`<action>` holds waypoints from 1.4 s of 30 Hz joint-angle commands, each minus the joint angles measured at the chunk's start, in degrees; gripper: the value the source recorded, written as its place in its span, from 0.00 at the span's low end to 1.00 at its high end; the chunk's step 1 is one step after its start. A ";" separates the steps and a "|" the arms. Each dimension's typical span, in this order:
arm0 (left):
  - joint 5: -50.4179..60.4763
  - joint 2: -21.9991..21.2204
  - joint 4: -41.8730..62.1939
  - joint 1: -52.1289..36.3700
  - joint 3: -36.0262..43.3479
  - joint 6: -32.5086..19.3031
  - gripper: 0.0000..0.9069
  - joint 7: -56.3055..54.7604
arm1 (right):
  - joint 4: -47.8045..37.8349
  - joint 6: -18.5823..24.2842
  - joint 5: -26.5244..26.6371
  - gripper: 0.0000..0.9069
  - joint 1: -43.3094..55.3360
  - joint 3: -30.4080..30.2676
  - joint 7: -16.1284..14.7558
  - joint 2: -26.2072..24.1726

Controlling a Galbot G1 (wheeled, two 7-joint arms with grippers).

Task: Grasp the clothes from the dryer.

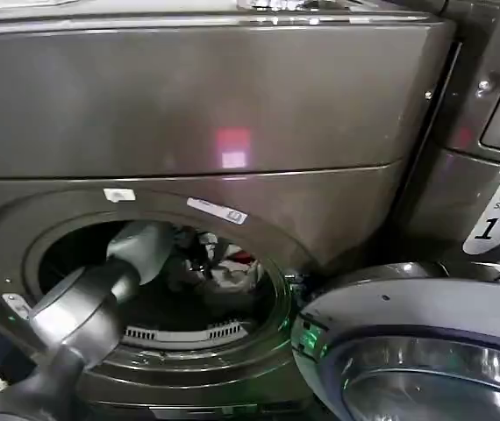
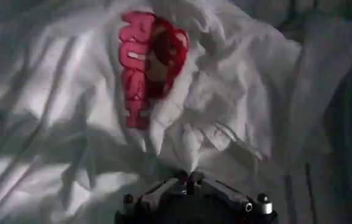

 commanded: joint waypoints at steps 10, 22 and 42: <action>-15.54 -1.78 -9.73 8.24 -30.39 0.89 0.00 -33.81 | 0.80 -0.10 -0.74 1.00 0.74 -1.72 0.03 -0.12; -24.82 -0.10 -33.86 24.08 -45.41 -3.37 0.00 -65.11 | 0.69 -0.22 -0.68 1.00 0.79 -2.34 0.15 -1.37; -13.57 -2.97 -63.66 47.22 -49.49 -12.94 0.00 -87.10 | 0.26 -1.64 -0.71 1.00 -0.61 -0.21 0.91 -1.82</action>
